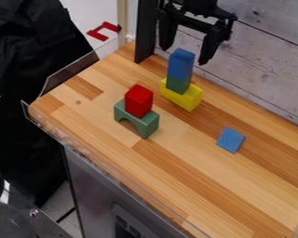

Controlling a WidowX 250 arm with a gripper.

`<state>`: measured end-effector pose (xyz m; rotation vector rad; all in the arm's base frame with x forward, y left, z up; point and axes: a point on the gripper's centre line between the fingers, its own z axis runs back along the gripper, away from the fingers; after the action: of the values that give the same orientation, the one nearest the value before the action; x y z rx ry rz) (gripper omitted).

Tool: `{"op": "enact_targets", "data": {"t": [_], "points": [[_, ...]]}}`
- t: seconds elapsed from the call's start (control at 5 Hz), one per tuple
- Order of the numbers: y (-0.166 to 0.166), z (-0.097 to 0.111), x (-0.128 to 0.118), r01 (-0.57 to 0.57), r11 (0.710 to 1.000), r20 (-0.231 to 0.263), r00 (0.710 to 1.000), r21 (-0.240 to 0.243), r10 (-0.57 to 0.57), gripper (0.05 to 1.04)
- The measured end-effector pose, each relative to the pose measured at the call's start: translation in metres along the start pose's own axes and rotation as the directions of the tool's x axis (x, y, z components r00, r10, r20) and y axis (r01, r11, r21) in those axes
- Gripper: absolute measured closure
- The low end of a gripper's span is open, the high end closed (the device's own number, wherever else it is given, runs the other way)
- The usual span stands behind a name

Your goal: Put the blue cube on red cube

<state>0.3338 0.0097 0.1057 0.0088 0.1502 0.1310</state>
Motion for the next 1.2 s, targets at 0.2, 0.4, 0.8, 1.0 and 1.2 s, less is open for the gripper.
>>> {"op": "enact_targets", "data": {"t": [0.2, 0.4, 0.8, 1.0, 1.2], "points": [[0.007, -0.006, 0.004, -0.020, 1.000, -0.025, 0.999, -0.004, 0.020, 0.084], [0.009, -0.007, 0.006, -0.026, 1.000, -0.029, 0.999, -0.014, 0.026, 0.084], [0.012, -0.018, 0.008, -0.032, 0.999, -0.059, 0.998, -0.037, 0.030, 0.174], [0.011, -0.021, 0.007, -0.034, 0.999, -0.074, 0.997, -0.040, 0.031, 0.481], [0.012, -0.021, 0.007, -0.036, 0.998, -0.076, 0.997, -0.041, 0.033, 0.546]]}}
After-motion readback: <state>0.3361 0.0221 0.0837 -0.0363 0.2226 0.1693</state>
